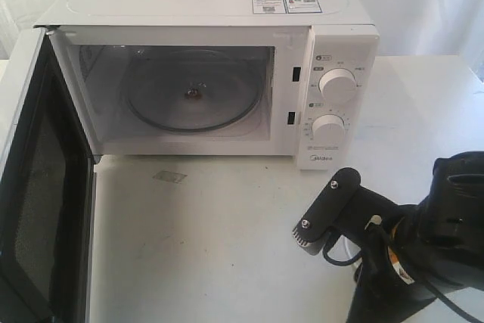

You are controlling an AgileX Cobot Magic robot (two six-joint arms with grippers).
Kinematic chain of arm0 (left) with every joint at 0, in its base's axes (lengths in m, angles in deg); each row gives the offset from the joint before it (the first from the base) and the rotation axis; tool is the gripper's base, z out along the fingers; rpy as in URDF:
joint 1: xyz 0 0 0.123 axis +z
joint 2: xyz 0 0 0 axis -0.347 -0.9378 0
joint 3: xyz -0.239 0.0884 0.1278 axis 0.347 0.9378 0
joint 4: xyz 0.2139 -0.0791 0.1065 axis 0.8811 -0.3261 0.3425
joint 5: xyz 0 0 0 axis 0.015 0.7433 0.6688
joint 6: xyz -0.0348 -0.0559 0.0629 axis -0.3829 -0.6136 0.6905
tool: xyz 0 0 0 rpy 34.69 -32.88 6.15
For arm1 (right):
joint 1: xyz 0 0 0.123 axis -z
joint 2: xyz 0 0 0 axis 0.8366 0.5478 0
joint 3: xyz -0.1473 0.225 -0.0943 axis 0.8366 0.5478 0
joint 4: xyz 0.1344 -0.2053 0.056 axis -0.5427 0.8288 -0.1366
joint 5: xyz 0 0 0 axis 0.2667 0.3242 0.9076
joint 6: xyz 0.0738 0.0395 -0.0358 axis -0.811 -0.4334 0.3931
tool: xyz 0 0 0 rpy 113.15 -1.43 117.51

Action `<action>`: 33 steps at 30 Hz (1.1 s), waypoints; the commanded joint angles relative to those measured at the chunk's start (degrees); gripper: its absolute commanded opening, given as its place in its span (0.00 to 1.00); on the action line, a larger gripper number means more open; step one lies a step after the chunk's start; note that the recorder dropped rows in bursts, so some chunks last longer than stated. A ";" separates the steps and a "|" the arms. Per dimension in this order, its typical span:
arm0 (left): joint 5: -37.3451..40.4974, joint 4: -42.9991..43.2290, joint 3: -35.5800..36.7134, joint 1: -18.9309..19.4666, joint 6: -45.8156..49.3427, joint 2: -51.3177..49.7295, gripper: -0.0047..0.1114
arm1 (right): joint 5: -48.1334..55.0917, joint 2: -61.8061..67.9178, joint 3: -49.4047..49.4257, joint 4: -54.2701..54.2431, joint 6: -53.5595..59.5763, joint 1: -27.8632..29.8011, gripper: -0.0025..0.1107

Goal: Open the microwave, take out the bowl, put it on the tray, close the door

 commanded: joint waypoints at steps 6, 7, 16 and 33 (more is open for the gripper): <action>0.16 -0.46 0.16 -0.20 0.08 0.26 0.04 | -1.74 -0.59 -0.51 0.98 -2.23 0.26 0.33; 0.16 -0.46 0.16 -0.20 0.08 0.26 0.04 | -0.84 -0.74 -1.00 0.98 -2.23 0.15 0.26; 0.16 -0.46 0.16 -0.20 0.08 0.26 0.04 | -7.39 -11.73 -5.16 0.02 -2.63 0.04 0.02; 0.16 -0.46 0.16 -0.20 0.08 0.26 0.04 | 4.32 -61.46 5.54 7.60 -12.92 0.16 0.02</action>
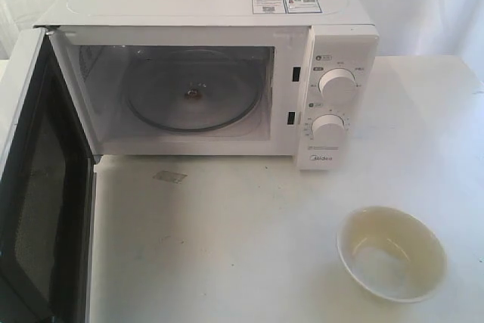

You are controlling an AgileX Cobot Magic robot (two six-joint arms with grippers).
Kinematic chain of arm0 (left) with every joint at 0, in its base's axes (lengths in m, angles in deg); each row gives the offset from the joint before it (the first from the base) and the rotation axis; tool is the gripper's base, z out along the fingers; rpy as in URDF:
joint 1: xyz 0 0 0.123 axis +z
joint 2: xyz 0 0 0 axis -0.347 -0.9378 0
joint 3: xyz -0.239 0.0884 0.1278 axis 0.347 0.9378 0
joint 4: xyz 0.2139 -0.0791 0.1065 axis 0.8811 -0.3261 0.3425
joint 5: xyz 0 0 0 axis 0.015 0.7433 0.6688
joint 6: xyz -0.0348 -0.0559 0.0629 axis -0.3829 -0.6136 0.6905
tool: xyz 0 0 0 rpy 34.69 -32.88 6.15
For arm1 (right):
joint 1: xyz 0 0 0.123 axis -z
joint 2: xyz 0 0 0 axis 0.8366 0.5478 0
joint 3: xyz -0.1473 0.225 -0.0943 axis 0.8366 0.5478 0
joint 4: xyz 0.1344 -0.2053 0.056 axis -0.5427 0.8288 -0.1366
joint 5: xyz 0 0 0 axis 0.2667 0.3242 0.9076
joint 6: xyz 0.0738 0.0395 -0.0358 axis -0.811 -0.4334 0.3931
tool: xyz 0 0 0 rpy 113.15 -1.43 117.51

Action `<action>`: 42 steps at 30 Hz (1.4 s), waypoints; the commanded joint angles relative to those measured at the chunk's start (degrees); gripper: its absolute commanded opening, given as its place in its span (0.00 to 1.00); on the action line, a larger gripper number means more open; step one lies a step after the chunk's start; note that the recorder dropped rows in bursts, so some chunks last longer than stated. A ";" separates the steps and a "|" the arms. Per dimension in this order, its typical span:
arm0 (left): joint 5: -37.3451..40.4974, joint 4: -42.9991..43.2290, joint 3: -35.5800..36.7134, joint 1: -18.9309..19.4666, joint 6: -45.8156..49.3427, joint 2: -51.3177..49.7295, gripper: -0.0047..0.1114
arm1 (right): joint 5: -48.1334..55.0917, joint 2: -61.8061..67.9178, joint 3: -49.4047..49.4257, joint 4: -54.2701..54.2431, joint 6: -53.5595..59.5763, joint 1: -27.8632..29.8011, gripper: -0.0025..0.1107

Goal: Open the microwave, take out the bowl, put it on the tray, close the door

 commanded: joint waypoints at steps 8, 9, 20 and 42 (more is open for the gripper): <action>0.16 -0.46 0.16 -0.20 0.08 0.26 0.04 | 8.46 -9.71 0.42 0.47 -0.38 0.16 0.02; 0.16 -0.46 0.16 -0.20 0.08 0.26 0.04 | 8.36 -9.65 0.42 0.47 -0.38 0.16 0.02; 0.16 -0.46 0.16 -0.20 0.08 0.26 0.04 | 7.58 -9.65 0.42 0.24 0.00 0.16 0.02; -13.98 -0.66 -15.22 -0.20 -10.99 -0.92 0.04 | 5.67 -9.65 0.42 -0.24 0.00 0.16 0.02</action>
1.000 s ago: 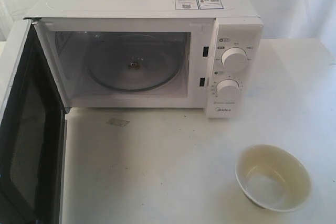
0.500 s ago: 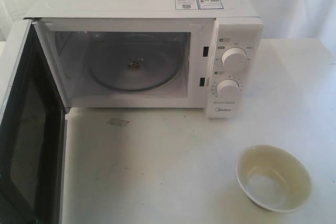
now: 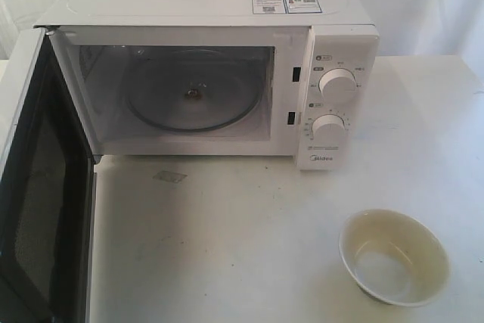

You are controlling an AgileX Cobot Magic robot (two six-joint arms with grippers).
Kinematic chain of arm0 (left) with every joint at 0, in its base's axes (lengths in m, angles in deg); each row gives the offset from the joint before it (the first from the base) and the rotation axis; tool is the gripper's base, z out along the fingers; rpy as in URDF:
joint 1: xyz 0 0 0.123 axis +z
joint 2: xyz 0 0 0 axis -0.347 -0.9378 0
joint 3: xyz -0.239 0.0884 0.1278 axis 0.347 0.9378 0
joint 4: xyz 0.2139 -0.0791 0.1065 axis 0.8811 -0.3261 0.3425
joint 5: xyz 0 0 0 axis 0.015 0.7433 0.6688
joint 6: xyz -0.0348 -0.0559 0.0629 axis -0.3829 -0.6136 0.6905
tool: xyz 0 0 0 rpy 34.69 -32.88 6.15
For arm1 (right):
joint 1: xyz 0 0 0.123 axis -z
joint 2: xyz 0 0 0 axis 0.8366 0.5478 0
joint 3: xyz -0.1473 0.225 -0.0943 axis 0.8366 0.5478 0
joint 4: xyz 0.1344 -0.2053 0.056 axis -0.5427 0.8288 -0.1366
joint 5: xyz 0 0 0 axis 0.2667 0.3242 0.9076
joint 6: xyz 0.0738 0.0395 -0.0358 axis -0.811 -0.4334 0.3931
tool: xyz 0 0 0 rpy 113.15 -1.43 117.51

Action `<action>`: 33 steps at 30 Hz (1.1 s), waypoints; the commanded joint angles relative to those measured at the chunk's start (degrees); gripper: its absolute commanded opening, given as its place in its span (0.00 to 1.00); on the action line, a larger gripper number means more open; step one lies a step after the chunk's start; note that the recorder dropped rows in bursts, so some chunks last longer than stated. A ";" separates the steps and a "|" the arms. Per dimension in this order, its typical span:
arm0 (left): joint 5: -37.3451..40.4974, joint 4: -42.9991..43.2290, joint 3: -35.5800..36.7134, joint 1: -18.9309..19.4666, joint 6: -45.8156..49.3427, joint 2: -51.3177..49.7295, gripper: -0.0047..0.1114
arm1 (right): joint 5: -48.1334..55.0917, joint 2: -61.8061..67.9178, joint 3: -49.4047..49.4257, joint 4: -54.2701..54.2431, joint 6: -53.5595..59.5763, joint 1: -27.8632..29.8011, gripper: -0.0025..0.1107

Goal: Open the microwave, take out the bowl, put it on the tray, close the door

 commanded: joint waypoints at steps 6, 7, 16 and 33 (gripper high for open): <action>34.89 -1.25 -15.56 -0.20 -21.47 -9.18 0.04 | -2.70 -0.27 0.07 -0.29 0.22 0.16 0.02; 37.37 -1.35 -17.04 -0.20 -24.81 -10.90 0.04 | -2.54 -0.27 0.17 -0.28 0.22 0.16 0.02; 41.10 -6.16 -26.06 -0.20 -7.63 -19.91 0.04 | -1.43 -0.27 0.17 -0.72 0.22 0.16 0.02; 67.28 -12.35 -33.14 -0.20 -10.54 -39.72 0.04 | -1.53 -0.27 0.17 -0.84 0.22 0.16 0.02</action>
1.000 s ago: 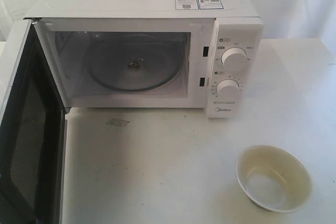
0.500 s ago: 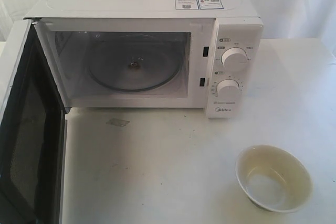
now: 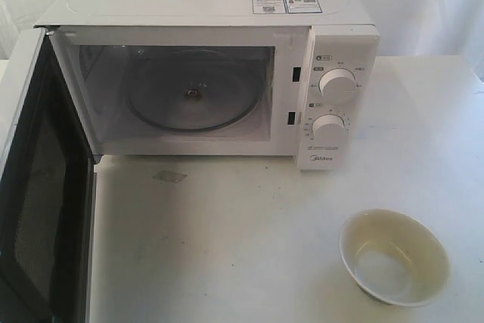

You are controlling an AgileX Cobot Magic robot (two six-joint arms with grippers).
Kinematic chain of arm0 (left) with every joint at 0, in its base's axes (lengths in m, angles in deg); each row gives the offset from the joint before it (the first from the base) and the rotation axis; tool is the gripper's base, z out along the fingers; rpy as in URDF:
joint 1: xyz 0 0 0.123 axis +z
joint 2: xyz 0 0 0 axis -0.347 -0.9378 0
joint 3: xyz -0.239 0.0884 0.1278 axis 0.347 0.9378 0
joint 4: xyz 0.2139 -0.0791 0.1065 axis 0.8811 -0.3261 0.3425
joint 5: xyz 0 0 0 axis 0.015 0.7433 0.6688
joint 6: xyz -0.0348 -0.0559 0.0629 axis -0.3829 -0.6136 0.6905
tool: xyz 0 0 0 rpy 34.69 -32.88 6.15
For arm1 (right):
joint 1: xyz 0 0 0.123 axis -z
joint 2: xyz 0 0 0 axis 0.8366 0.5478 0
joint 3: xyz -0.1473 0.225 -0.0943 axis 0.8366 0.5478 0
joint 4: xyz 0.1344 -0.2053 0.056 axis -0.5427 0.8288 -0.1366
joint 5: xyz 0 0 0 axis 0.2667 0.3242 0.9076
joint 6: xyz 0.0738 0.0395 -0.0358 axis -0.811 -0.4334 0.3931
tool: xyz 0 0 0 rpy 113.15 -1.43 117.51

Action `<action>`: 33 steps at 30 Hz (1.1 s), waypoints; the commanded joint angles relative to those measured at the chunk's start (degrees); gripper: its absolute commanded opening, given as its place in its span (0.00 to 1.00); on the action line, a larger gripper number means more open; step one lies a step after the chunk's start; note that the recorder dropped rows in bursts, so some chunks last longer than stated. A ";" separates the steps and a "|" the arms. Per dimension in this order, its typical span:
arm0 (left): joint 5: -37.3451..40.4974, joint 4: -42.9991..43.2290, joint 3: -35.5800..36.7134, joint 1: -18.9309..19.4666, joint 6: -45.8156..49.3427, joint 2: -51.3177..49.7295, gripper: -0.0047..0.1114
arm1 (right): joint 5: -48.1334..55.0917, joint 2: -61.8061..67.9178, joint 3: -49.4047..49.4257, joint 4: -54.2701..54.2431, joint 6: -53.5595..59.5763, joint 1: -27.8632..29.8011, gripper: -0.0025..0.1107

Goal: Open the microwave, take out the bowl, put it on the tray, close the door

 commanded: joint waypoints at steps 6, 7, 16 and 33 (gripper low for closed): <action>15.06 -58.00 -3.57 -0.20 54.73 -22.72 0.04 | -0.31 -0.27 0.17 -0.16 0.22 0.16 0.02; 20.42 -69.79 -4.03 -0.20 70.65 -24.94 0.04 | -0.31 -0.27 0.17 -0.16 0.22 0.16 0.02; 13.41 -72.27 -6.36 -0.30 77.68 -22.40 0.04 | -9.30 1.07 0.29 -14.36 8.96 0.16 0.02; -3.03 -50.67 1.17 -0.30 60.65 -3.65 0.04 | -50.89 52.49 -5.19 -48.47 49.53 0.05 0.02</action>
